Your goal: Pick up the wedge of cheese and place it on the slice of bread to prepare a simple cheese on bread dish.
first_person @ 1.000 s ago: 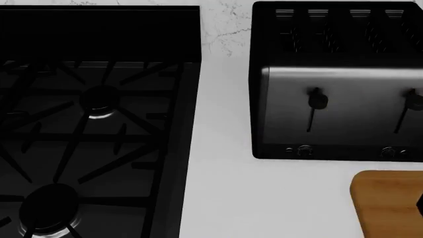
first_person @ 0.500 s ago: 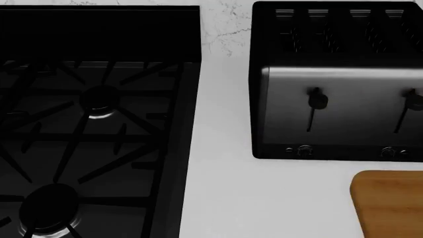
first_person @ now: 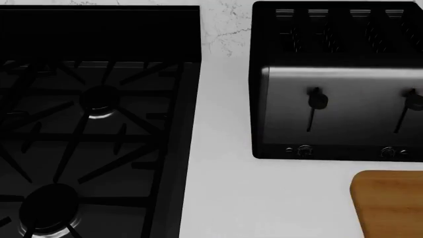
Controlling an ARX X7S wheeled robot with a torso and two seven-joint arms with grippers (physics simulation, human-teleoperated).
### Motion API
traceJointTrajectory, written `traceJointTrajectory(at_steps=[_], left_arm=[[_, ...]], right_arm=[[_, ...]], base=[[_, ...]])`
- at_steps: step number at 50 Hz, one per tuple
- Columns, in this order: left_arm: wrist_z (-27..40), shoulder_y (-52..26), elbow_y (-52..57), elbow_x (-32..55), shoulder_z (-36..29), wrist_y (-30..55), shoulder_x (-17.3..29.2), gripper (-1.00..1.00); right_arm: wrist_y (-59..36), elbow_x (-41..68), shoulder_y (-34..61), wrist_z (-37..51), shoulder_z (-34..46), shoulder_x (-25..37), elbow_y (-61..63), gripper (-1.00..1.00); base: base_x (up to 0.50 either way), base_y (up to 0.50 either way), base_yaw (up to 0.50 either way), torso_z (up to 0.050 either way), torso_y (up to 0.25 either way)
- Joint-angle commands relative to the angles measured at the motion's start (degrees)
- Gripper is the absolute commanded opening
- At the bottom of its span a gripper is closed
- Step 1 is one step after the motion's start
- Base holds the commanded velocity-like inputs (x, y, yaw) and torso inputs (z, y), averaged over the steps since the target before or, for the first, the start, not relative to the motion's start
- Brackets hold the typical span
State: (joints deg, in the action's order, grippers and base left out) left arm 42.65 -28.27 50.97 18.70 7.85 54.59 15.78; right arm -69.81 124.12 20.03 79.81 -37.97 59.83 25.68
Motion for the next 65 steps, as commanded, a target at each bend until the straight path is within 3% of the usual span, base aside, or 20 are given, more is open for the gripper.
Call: traceJointTrajectory(at_steps=[1,43,65], left_arm=[[0.3,0.1,0.0,0.3,0.1,-0.3,0.0,1.00],[1.3,0.1,0.0,1.2,-0.2,-0.4,0.7,1.00],[1.7,0.2,-0.2,1.6,-0.4,-0.6,1.2,1.00]], right_arm=[[0.5,-1.9,2.2,-2.1,5.1,2.0,-2.3,-1.00],[-0.5,-15.5,6.2,-12.4,14.8,-1.2,-8.6,-1.00],[-0.7,-19.7,-0.5,-16.1,10.3,-4.2,-7.5,-1.00]], base=[[0.00,0.00,0.00,0.000,0.000],[0.00,0.00,0.00,0.000,0.000],[0.00,0.00,0.00,0.000,0.000]])
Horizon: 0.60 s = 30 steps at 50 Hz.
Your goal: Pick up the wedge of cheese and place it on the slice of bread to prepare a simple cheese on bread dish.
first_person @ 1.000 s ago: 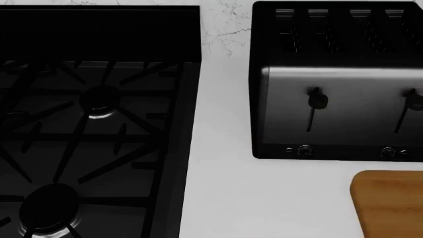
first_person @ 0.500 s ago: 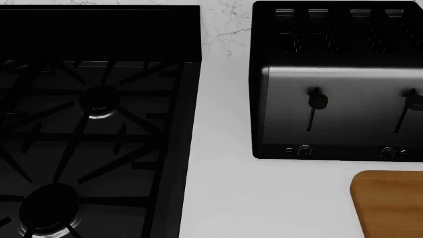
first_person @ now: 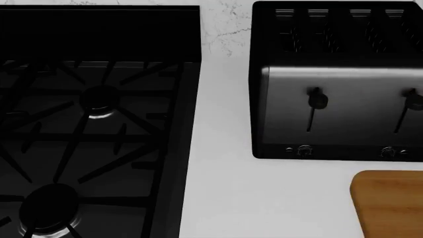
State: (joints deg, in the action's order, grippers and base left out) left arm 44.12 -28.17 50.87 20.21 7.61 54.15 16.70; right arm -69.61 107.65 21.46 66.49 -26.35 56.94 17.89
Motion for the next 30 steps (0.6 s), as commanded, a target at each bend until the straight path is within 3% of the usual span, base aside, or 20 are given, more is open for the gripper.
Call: traceJointTrajectory(at_steps=[1,30], left_arm=[[0.3,0.1,0.0,0.1,-0.2,-0.1,0.3,1.00],[1.2,0.0,-0.1,0.0,-1.3,-0.1,1.1,1.00]], right_arm=[[-0.9,-3.5,-2.1,-3.0,-1.5,-1.4,0.2,-1.00],[-0.6,-8.9,-5.1,-7.6,-2.5,-2.0,-0.9,-1.00]], base=[[0.00,0.00,0.00,0.000,0.000],[0.00,0.00,0.00,0.000,0.000]])
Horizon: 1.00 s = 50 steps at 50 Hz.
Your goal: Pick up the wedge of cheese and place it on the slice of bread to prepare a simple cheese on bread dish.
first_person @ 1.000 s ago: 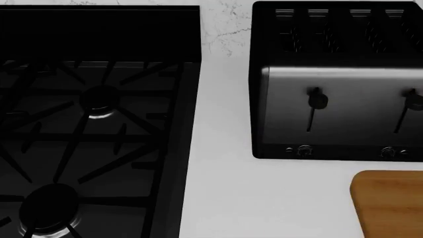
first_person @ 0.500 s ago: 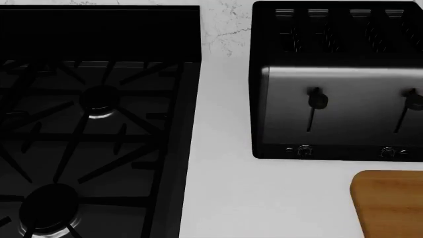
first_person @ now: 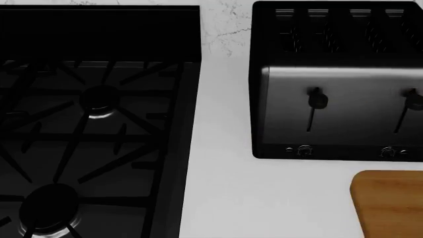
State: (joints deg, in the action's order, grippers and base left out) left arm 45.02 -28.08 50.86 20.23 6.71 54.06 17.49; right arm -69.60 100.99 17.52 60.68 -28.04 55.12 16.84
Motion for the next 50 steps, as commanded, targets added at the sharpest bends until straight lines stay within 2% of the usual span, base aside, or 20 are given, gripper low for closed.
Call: traceJointTrajectory(at_steps=[1,25,26,36,41,45,50], left_arm=[[0.3,-0.1,-0.1,0.0,-0.4,0.0,0.3,1.00],[0.8,-0.1,0.0,0.5,-0.5,-0.2,0.5,1.00],[0.8,-0.1,0.0,0.5,-0.5,-0.3,0.6,1.00],[1.0,0.1,-0.1,0.7,-0.3,-0.7,0.6,1.00],[1.2,0.1,0.0,0.7,-0.5,-0.6,0.7,1.00],[1.4,0.0,0.1,0.5,-0.8,-0.6,0.9,1.00],[1.4,0.3,0.2,0.9,-0.4,-1.0,0.7,1.00]], right_arm=[[-0.5,-2.2,-1.2,-1.8,-0.9,-0.2,0.1,-1.00],[0.0,-5.5,-2.9,-4.4,0.6,-0.5,-0.8,-1.00],[-0.3,-4.6,-3.0,-4.3,0.7,-0.3,-0.9,1.00],[-0.6,1.0,-1.8,0.7,0.7,2.6,0.8,1.00],[0.4,6.1,3.1,5.0,3.1,7.3,2.5,1.00],[2.8,12.6,13.4,8.8,11.6,13.1,3.7,1.00],[4.3,17.1,24.5,11.2,20.3,16.2,4.3,1.00]], base=[[0.00,0.00,0.00,0.000,0.000],[0.00,0.00,0.00,0.000,0.000],[0.01,0.00,0.00,0.000,0.000],[0.00,0.00,0.00,0.000,0.000],[0.00,0.00,0.00,0.000,0.000],[0.00,0.00,0.00,0.000,0.000],[0.00,0.00,0.00,0.000,0.000]])
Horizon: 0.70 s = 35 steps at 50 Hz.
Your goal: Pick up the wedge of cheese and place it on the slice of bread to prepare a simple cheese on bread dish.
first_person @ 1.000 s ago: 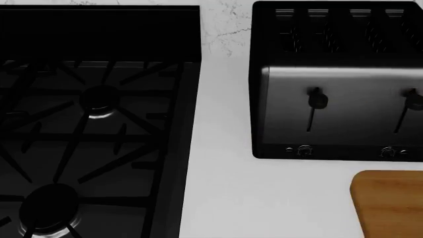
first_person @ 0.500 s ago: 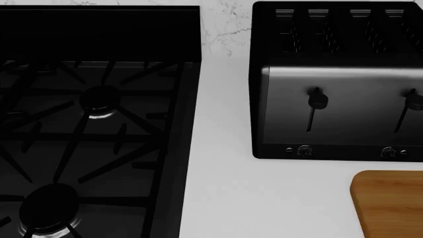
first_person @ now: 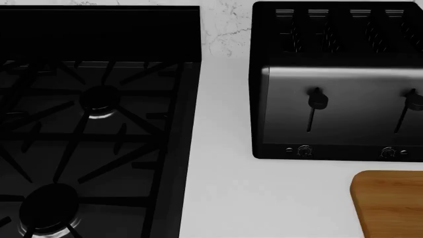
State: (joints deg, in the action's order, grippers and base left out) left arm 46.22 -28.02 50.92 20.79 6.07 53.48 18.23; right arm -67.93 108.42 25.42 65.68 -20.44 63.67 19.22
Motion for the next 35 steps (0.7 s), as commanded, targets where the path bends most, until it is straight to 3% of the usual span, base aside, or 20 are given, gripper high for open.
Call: traceJointTrajectory(at_steps=[1,5,13,20,25,35], left_arm=[[0.2,0.2,0.2,0.3,0.3,-0.4,0.0,1.00],[0.1,0.2,0.2,0.6,0.4,-0.6,0.0,1.00],[0.1,0.2,0.1,0.9,0.3,-0.6,0.1,1.00],[0.1,-0.1,-0.1,1.4,0.6,-0.5,0.1,1.00],[0.1,0.1,-0.3,1.4,0.6,-1.0,0.2,1.00],[0.0,0.3,-0.6,2.0,1.0,-1.1,0.1,1.00]], right_arm=[[2.6,10.1,17.7,6.6,13.9,8.0,1.9,1.00],[2.2,13.3,26.4,8.8,19.6,9.1,2.3,1.00],[-3.8,27.6,61.9,23.5,40.8,5.1,-0.8,1.00],[1.6,30.9,85.3,24.2,62.4,3.4,2.4,1.00],[5.5,32.2,89.3,23.8,66.4,2.6,7.0,1.00],[13.0,30.0,84.7,18.4,64.5,-0.2,18.0,1.00]], base=[[0.00,0.00,0.00,0.000,0.000],[0.00,0.00,0.00,0.000,0.000],[0.00,0.00,0.00,0.000,0.000],[0.00,0.00,0.00,0.000,0.000],[0.00,0.00,0.00,0.000,0.000],[0.00,0.00,0.00,0.000,0.000]])
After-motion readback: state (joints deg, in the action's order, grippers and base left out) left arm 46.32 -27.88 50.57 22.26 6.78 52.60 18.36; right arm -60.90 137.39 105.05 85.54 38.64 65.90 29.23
